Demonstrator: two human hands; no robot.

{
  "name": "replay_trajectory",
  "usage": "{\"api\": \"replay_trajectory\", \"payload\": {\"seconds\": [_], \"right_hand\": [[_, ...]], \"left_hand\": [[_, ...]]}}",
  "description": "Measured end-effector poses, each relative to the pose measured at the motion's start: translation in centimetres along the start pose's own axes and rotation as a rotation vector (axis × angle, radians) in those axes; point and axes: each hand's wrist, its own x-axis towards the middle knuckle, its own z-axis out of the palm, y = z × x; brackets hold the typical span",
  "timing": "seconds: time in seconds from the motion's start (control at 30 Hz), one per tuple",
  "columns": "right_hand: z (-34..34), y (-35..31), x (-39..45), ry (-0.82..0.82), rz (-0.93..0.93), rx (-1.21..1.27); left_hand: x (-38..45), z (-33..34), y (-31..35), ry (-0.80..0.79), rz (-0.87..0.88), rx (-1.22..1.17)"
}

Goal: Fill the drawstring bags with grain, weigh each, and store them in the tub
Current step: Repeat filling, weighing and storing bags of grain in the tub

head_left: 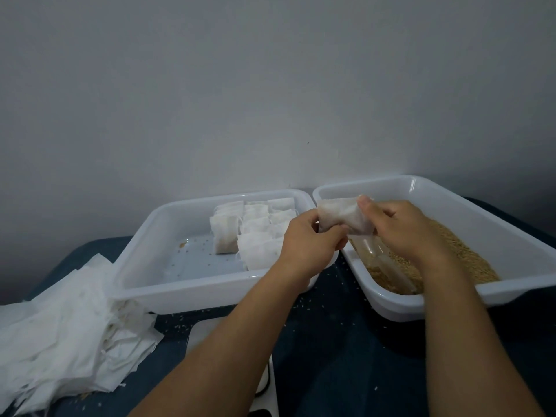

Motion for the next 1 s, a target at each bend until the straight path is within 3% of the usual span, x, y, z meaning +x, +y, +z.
{"api": "replay_trajectory", "payload": {"seconds": [0.17,0.33,0.6,0.73,0.87,1.0], "right_hand": [[-0.1,-0.7,-0.1,0.015,-0.045,0.058],[0.4,-2.9,-0.3,-0.037,-0.233,0.129],[2.6,-8.9,-2.5,-0.164,-0.436,0.014],[4.8,-11.3,-3.8,-0.255,-0.532,-0.041],[6.1,-11.7,-4.8,-0.273,-0.481,0.046],[7.6,-10.6,-6.3,-0.335,-0.292,0.257]], "left_hand": [[-0.4,-0.3,-0.2,0.018,-0.01,-0.096],[-1.7,-1.1,-0.3,0.012,-0.053,-0.207],[-6.5,-7.0,-1.0,-0.001,0.07,0.091],[-8.9,-9.7,-0.9,0.002,0.079,0.1],[-11.4,-11.7,-1.6,0.032,0.044,-0.004],[-12.9,-13.3,-2.6,0.112,0.022,-0.007]]}}
